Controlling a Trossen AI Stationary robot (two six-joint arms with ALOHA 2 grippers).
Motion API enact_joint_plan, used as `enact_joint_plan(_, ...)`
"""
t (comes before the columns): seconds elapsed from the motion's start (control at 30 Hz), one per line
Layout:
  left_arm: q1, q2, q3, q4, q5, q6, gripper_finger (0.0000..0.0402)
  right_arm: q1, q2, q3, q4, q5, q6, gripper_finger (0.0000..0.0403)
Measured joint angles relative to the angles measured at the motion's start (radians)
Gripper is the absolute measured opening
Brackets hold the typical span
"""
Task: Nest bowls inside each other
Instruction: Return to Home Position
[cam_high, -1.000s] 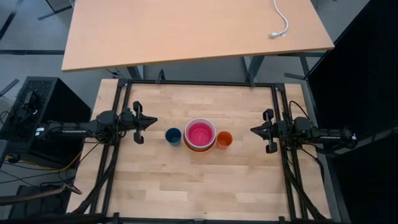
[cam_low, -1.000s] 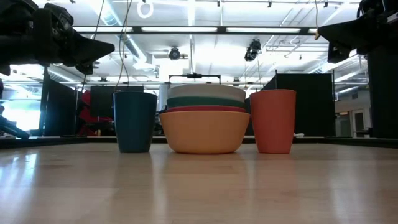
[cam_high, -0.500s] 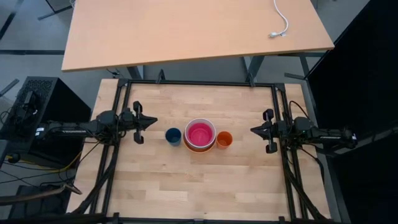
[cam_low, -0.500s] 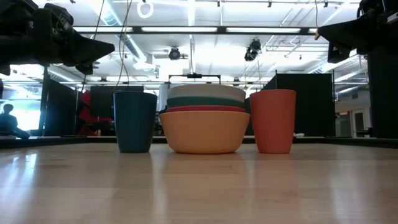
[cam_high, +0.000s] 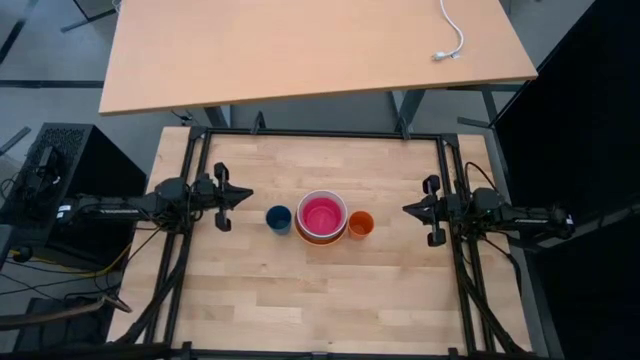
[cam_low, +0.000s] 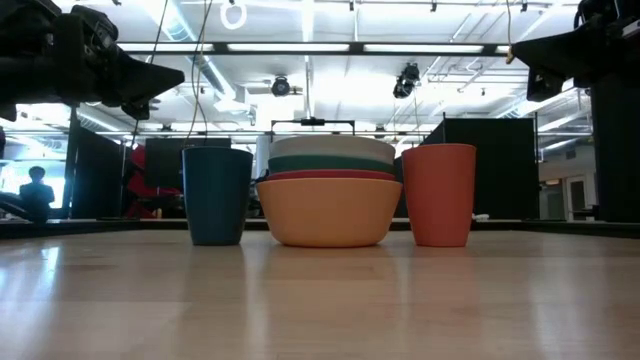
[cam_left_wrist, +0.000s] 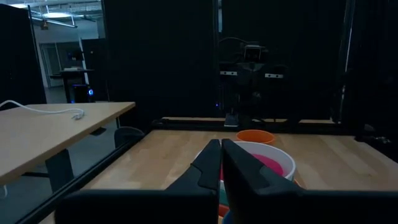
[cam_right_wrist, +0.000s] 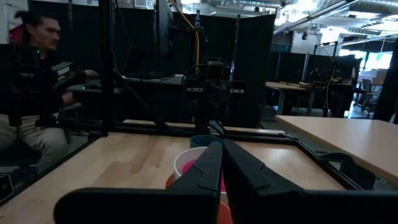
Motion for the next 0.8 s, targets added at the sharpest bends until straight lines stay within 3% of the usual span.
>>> enact_joint_plan(0.8,0.0,0.0,0.0,0.0,0.0,0.0,0.0006,0.0,0.0,0.0,0.0,0.0,0.0,0.0)
